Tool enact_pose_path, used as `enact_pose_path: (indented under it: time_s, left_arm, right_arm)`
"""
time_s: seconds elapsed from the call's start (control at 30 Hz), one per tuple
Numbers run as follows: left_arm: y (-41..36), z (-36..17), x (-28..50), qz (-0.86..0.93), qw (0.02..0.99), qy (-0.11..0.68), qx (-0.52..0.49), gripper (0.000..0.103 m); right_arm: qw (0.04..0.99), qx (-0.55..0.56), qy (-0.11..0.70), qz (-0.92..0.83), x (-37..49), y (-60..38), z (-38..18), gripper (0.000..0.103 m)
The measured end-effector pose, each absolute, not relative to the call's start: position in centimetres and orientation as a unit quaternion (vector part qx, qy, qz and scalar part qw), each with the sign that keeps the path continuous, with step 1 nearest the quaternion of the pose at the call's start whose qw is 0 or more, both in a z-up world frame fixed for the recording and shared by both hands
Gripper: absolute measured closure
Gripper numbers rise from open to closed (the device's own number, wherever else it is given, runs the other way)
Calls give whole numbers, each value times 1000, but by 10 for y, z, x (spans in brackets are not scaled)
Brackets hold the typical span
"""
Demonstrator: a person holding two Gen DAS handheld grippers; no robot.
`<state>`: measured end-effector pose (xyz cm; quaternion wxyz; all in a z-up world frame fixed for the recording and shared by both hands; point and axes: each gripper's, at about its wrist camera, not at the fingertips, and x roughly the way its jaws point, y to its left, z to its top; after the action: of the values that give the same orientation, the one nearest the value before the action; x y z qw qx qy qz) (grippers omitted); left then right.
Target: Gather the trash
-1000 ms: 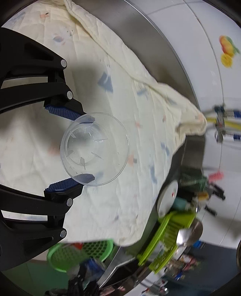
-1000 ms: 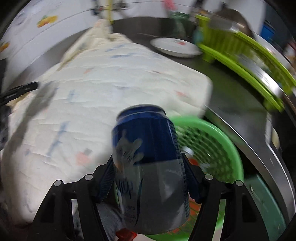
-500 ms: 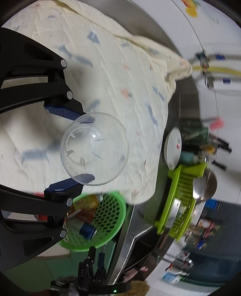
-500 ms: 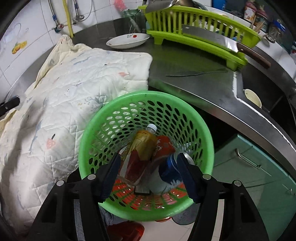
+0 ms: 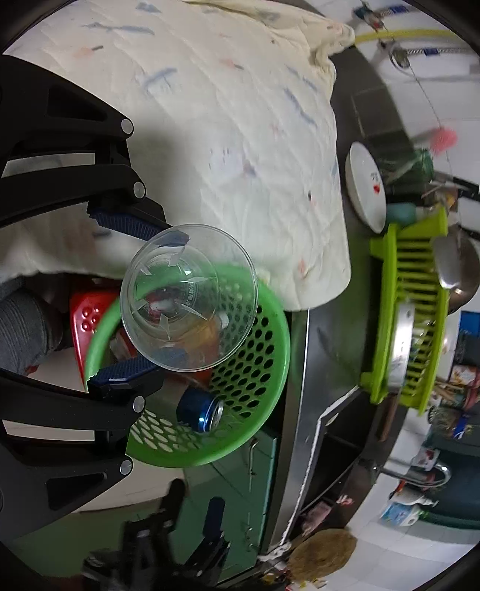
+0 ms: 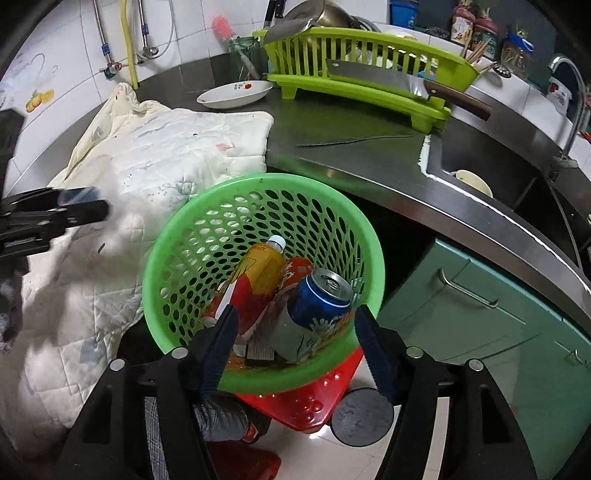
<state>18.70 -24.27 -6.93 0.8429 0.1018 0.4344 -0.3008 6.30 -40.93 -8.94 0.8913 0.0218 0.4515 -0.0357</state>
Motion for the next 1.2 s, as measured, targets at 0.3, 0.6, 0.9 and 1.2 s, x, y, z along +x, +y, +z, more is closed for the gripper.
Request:
enact_pose_path:
  time_s: [0.3, 0.6, 0.9, 1.2]
  left_arm:
    - [-275, -85, 199, -302, 829, 459, 100, 26]
    - [-259, -75, 187, -304, 836, 450, 83, 26]
    - [-201, -53, 162, -266, 864, 421, 67, 23]
    - [-145, -25, 125, -218, 901, 370, 68, 8]
  right_arm:
    - [898, 35, 436, -42, 42, -407, -94, 34]
    - [907, 54, 415, -45, 29, -401, -90, 29]
    - [916, 48, 396, -48, 20, -370, -76, 18]
    - [922, 45, 384, -33, 16, -328, -64, 11]
